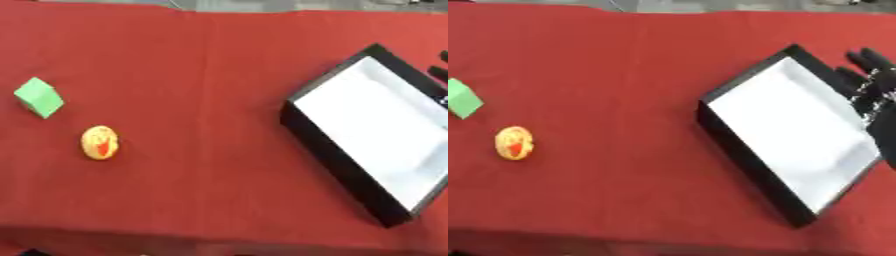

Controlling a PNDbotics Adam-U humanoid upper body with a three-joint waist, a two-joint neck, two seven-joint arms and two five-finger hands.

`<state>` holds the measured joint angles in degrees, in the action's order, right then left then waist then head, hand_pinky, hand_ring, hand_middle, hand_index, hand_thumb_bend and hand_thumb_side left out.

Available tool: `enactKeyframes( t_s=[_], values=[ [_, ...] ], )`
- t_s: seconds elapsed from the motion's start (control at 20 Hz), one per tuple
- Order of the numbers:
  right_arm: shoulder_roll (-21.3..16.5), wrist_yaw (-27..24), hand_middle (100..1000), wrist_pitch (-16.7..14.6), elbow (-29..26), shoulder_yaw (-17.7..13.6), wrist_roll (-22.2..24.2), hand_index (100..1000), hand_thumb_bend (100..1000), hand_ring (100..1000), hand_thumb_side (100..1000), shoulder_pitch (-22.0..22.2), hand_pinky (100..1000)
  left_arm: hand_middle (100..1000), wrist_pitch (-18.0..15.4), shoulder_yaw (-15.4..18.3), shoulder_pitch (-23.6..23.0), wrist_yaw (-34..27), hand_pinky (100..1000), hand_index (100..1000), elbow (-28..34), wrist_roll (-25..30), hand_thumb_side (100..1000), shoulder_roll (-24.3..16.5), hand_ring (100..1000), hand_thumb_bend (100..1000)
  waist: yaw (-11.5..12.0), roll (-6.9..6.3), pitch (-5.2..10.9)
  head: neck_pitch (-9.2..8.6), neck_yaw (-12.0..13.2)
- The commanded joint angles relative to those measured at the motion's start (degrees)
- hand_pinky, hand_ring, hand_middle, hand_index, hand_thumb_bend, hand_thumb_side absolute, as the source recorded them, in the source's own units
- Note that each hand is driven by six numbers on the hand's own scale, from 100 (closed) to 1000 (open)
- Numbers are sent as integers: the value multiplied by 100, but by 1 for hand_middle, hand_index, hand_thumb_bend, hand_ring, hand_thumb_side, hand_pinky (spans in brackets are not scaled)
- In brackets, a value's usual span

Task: Pick up the objects with one hand, pass them to the other hand, and then place them into the box on the other side of the table.

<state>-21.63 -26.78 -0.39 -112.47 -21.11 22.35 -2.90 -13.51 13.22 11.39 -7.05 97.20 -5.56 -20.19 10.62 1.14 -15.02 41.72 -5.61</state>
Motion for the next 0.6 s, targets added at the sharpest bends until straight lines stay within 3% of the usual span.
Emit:
enactKeyframes(
  t_s=[0.05, 0.25, 0.6],
  values=[
    [-214, -69, 1000, -37, -131, -54, -2, 1000, 100, 1000, 683, 25, 1000, 687, -23, 39, 11, 10, 958, 865, 51, -29, 845, -296, 832, 101, -2, -69, 213, -11, 52],
    [-260, -36, 1000, -76, -168, -26, 12, 1000, 100, 1000, 685, 84, 1000, 687, -26, 27, 34, 91, 953, 862, 12, -81, 828, -602, 833, 100, 6, -81, 225, -84, 181],
    [-353, 16, 1000, -127, -196, 34, 37, 1000, 100, 1000, 686, 162, 1000, 695, 86, -90, 147, 368, 944, 862, -246, -129, 776, -1517, 839, 100, 29, -136, 260, -137, 431]
  ],
)
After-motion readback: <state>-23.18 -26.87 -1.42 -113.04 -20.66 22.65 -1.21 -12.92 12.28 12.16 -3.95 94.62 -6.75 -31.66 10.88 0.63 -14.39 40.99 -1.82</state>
